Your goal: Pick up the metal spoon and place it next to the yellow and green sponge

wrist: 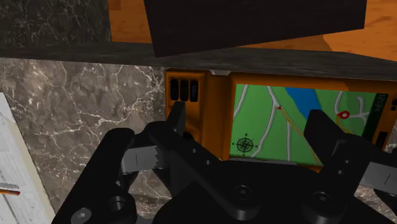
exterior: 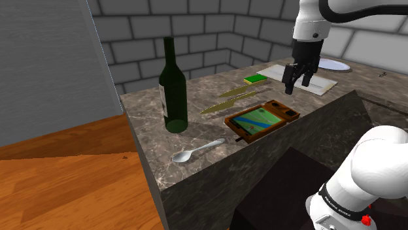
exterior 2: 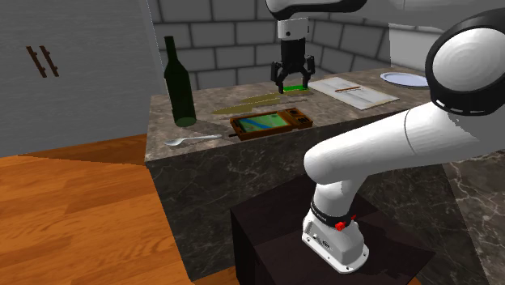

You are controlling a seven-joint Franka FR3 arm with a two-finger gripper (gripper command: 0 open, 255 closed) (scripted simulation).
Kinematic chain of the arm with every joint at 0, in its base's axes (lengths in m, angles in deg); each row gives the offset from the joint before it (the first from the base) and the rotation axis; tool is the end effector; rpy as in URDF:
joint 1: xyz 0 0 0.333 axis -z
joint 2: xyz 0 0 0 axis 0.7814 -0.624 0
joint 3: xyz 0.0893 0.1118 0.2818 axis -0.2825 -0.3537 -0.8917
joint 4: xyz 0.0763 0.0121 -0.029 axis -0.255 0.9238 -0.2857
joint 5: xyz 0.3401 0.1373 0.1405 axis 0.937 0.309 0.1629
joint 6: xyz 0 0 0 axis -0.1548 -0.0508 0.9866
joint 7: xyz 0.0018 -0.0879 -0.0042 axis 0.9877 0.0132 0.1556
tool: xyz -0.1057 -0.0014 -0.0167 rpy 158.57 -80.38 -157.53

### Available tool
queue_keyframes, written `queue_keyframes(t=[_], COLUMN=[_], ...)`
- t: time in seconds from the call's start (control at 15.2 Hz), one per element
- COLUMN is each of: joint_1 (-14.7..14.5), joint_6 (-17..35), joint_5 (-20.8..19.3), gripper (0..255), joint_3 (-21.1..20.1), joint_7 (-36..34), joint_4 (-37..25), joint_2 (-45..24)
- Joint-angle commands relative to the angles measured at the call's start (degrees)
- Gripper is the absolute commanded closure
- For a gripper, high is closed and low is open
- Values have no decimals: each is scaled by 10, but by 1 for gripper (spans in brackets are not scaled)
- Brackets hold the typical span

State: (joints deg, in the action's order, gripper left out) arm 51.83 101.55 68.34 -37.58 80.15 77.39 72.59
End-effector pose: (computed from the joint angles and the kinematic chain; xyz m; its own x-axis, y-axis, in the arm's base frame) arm 0.2918 -0.0223 0.5768 0.9771 -0.1902 -0.0954 -0.1828 -0.9798 0.0813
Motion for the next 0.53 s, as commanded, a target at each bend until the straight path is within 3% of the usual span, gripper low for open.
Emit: queue_keyframes(t=[0.0, 0.46], joint_1=[0, -31], joint_6=[0, 77], joint_5=[0, 63], gripper=[0, 0], joint_3=[0, -83], joint_7=[0, -94], joint_4=[0, 25], joint_2=[0, -26])
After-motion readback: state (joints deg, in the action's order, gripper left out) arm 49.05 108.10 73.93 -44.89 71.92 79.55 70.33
